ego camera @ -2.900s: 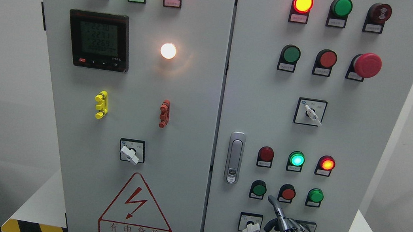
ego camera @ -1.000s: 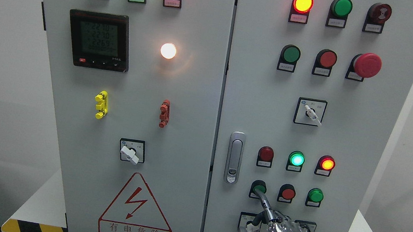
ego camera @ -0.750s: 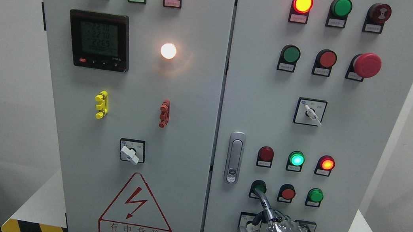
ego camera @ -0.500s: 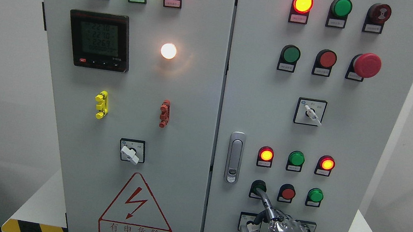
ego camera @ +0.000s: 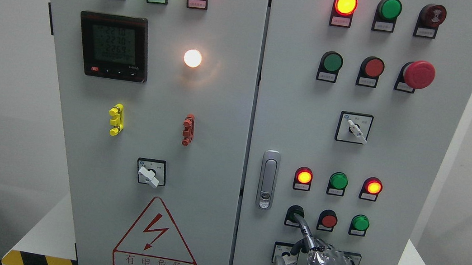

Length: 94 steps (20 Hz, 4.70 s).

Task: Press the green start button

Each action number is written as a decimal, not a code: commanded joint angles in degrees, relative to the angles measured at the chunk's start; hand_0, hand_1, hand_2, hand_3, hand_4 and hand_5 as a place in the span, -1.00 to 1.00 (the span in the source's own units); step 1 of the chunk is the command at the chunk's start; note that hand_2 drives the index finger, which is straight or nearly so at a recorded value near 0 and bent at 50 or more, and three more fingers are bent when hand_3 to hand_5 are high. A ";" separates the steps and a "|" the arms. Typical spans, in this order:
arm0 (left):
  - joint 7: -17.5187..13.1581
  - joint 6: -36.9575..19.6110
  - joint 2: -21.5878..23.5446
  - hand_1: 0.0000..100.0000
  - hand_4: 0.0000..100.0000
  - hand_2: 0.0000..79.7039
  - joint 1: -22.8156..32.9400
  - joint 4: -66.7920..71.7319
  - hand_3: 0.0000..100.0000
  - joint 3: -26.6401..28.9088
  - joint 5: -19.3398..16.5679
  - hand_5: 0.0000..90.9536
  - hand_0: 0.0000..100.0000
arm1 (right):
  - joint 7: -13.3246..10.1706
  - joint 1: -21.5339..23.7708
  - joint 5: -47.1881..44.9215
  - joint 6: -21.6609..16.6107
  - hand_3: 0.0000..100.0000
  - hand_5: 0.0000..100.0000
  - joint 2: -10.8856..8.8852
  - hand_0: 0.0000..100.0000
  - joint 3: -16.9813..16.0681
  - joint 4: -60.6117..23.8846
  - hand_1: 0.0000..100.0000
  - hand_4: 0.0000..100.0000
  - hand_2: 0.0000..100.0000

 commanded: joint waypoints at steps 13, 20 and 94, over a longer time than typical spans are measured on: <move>-0.01 -0.02 0.00 0.11 -1.00 -1.00 0.00 0.09 -1.00 0.00 0.00 -1.00 -0.76 | 0.23 2.22 -1.61 -0.10 0.26 0.05 0.09 0.21 -1.43 -3.64 -0.35 0.21 -1.00; -0.01 -0.02 0.00 0.11 -1.00 -1.00 0.00 0.00 -1.00 0.00 0.00 -1.00 -0.76 | 1.02 4.86 -6.62 -0.19 0.27 0.02 0.09 0.35 -1.34 -6.90 -0.28 0.21 -1.00; -0.01 -0.02 0.00 0.11 -1.00 -1.00 0.00 0.00 -1.00 0.00 0.00 -1.00 -0.76 | 11.75 21.38 -63.49 10.09 -1.00 -1.00 -0.09 -0.33 3.84 -20.35 -0.68 -1.00 -1.00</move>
